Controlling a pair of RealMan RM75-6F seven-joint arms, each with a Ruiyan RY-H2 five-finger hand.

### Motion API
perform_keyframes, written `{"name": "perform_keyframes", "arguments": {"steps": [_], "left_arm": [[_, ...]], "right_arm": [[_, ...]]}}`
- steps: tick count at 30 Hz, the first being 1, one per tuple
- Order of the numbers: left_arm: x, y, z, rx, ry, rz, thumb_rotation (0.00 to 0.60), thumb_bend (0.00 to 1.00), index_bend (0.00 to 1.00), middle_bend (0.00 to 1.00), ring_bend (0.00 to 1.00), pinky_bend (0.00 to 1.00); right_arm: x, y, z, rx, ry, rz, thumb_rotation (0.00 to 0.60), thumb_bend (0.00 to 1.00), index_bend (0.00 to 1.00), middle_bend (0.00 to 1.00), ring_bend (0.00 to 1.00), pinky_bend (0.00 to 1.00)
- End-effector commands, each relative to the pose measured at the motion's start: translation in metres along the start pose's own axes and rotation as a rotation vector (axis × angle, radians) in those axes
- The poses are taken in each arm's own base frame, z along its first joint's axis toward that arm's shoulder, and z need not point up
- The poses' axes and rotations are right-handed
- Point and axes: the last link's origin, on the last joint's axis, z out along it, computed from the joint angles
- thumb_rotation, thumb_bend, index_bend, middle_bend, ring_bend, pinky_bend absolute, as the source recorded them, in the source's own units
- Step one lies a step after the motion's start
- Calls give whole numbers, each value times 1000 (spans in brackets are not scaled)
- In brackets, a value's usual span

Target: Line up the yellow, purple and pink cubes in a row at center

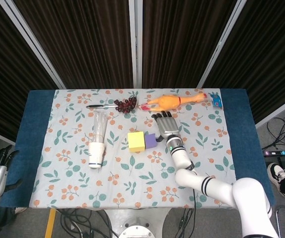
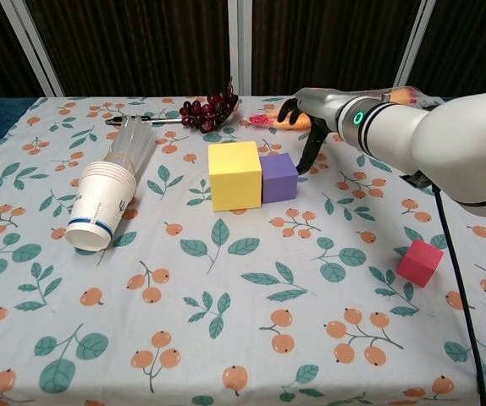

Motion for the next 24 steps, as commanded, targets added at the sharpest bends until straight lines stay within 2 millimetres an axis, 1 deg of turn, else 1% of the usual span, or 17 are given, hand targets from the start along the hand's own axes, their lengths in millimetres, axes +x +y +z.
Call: {"name": "perform_keyframes", "arguments": {"steps": [1, 17, 21, 24], "left_arm": [[0, 0, 0, 1, 1, -1, 600, 190, 231, 163, 104, 98], [-1, -1, -1, 2, 1, -5, 600, 189, 231, 164, 104, 98], [-2, -2, -1, 5, -1, -7, 600, 189, 231, 164, 104, 98], [-2, -2, -1, 2, 1, -7, 600, 189, 231, 163, 104, 98]], "right_arm": [[-1, -1, -2, 6, 0, 3, 600, 0, 168, 146, 0, 0], [-4, -8, -3, 22, 2, 6, 600, 0, 168, 145, 0, 0], [-2, -3, -5, 18, 5, -4, 600, 0, 168, 145, 0, 0], [2, 4, -9, 15, 13, -10, 600, 0, 165, 142, 0, 0]]}}
